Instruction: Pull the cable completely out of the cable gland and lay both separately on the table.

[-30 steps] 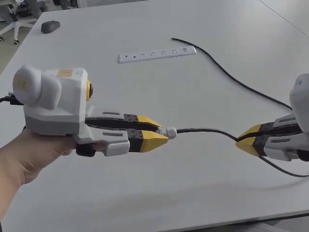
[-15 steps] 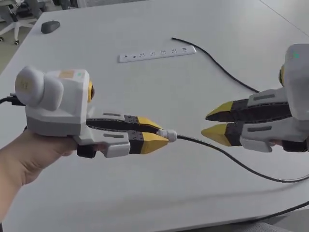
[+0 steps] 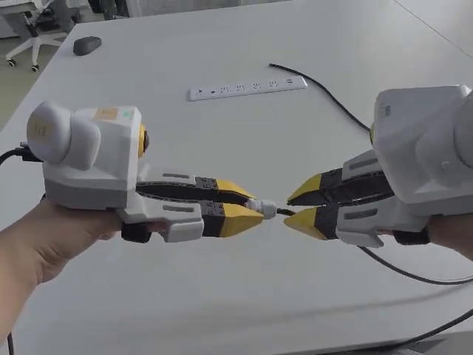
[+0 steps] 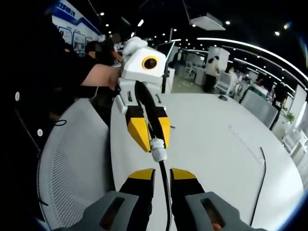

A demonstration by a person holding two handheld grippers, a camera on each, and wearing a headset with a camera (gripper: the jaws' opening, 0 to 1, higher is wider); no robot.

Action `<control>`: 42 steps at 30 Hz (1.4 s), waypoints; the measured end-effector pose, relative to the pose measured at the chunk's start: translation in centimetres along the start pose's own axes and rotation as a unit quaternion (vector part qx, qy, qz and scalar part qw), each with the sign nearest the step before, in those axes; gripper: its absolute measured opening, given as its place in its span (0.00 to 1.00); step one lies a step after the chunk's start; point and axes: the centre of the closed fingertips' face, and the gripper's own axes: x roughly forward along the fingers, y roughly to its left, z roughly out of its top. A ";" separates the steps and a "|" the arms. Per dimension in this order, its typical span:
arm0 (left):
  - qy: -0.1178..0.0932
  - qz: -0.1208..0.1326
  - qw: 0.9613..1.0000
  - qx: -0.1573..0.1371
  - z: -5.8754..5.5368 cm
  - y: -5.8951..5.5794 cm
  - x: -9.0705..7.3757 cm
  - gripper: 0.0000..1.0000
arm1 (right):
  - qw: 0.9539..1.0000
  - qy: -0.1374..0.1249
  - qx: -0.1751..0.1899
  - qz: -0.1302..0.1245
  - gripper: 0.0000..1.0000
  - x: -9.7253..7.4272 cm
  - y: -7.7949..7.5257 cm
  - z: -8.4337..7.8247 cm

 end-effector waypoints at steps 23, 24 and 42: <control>-0.001 0.002 1.000 -0.003 0.0 0.1 0.1 0.15 | 0.998 0.013 0.059 -0.014 0.00 -0.2 -1.3 -1.7; -0.001 0.003 1.000 -0.003 0.0 0.1 0.0 0.15 | 0.998 0.013 0.060 -0.015 0.00 -0.3 -1.3 -1.9; 0.000 0.008 1.000 -0.004 -0.2 0.3 -0.1 0.15 | 0.987 0.031 0.137 -0.075 0.00 -2.2 -3.9 -5.9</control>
